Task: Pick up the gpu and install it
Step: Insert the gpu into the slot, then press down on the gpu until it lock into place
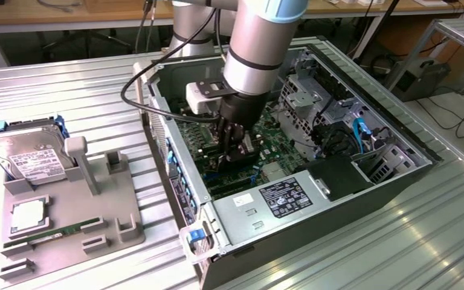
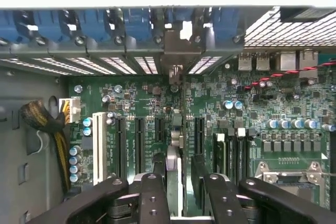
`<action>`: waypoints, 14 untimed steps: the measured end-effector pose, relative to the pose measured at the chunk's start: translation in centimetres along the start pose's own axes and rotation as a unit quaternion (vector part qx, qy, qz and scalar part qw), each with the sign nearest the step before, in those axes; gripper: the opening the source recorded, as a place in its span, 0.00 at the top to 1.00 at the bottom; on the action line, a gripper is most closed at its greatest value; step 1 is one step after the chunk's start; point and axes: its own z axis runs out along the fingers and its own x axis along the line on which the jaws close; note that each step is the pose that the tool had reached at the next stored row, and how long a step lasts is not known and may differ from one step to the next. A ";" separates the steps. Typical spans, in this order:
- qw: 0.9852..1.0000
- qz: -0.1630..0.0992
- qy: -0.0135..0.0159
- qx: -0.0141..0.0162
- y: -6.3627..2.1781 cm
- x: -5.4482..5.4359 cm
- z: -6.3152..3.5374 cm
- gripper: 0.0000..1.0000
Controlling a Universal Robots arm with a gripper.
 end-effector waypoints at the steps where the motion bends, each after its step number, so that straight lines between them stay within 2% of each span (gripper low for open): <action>1: 1.000 0.000 0.000 0.000 0.03 0.0 -0.45 0.67; 4: 1.000 0.000 0.000 0.000 0.14 0.0 -1.84 0.67; 6: 1.000 0.000 0.000 0.000 0.17 -0.1 -2.29 0.67; 7: 1.000 0.000 0.000 0.000 0.18 -0.1 -2.39 0.68; 9: 1.000 0.000 0.000 0.000 0.18 -0.2 -2.49 0.81; 10: 1.000 0.000 0.000 0.000 0.19 -0.1 -2.49 0.81; 11: 1.000 0.000 0.000 0.000 0.19 -0.1 -2.50 0.89; 14: 1.000 0.000 0.000 0.000 0.19 -0.1 -2.50 0.89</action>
